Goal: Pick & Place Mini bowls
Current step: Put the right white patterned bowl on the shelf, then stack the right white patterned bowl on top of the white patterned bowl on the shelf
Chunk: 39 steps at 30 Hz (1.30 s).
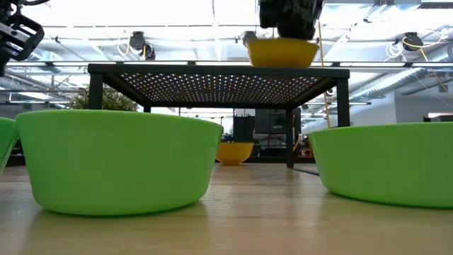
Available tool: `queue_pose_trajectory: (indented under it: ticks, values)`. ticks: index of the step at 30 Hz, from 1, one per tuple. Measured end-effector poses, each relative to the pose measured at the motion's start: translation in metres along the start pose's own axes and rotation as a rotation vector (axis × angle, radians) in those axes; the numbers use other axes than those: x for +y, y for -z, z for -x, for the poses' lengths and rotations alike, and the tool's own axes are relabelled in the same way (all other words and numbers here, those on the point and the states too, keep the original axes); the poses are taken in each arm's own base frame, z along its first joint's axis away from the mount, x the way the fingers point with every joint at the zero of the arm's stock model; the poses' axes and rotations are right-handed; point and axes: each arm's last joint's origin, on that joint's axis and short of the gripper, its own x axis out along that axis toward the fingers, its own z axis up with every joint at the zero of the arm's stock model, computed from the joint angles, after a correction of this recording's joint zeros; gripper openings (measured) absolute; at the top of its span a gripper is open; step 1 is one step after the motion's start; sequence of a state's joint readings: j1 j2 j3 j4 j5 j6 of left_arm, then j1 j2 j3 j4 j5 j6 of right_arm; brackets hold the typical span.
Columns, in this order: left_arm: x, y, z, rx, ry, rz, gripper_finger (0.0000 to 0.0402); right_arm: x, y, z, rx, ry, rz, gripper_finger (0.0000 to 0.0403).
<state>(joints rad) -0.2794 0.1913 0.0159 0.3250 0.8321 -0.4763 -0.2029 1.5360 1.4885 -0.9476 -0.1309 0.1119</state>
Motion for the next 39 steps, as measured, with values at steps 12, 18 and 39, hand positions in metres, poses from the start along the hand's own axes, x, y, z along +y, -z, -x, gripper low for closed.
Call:
queue_pose_trajectory:
  ticks: [12,18,39]
  values:
    - [0.000,0.000,0.000,0.000,0.000,0.000,0.0047,-0.008,0.006,-0.020,-0.048,0.001,-0.005,0.0027]
    - [0.000,0.000,0.000,0.000,0.000,0.000,0.0047,-0.008,0.007,-0.018,-0.055,0.008,-0.004,0.0061]
    - [0.000,0.000,0.000,0.000,0.000,0.000,0.0047,-0.053,-0.025,0.048,-0.622,0.353,-0.057,0.0161]
